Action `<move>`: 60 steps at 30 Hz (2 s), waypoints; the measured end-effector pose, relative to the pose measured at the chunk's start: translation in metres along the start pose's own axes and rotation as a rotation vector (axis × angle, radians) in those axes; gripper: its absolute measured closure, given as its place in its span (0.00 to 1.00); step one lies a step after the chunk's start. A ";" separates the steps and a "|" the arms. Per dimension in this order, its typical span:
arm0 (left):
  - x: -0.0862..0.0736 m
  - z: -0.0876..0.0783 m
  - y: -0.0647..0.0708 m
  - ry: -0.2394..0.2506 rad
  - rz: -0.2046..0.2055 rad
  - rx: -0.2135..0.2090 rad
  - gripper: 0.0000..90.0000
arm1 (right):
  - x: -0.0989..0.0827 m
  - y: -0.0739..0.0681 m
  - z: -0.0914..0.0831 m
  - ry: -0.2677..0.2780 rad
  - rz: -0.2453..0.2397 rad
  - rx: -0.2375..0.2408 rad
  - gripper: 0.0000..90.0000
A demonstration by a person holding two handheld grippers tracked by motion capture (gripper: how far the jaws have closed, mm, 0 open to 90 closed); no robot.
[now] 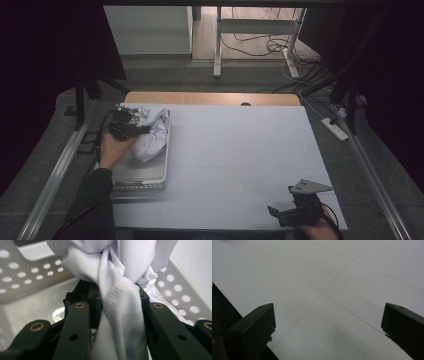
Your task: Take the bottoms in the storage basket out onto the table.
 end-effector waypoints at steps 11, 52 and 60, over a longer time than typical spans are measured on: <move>0.002 -0.017 -0.002 0.105 -0.017 -0.067 0.75 | 0.000 0.000 0.000 0.000 0.001 0.001 0.00; 0.011 -0.071 0.036 0.322 0.040 -0.107 0.75 | 0.000 -0.001 -0.001 0.004 -0.005 -0.003 0.00; 0.015 -0.075 0.047 0.335 0.061 -0.119 0.75 | 0.001 0.000 -0.002 0.013 0.000 -0.011 0.00</move>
Point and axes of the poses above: each handheld gripper's, and its own axes: z roughly forward along the jaws, x roughly out of its top, y roughly to its right, the point moved 5 cm from there along z, roughly forward along the jaws, and after that the axes turned 1 degree about z, right-handed, at the moved point
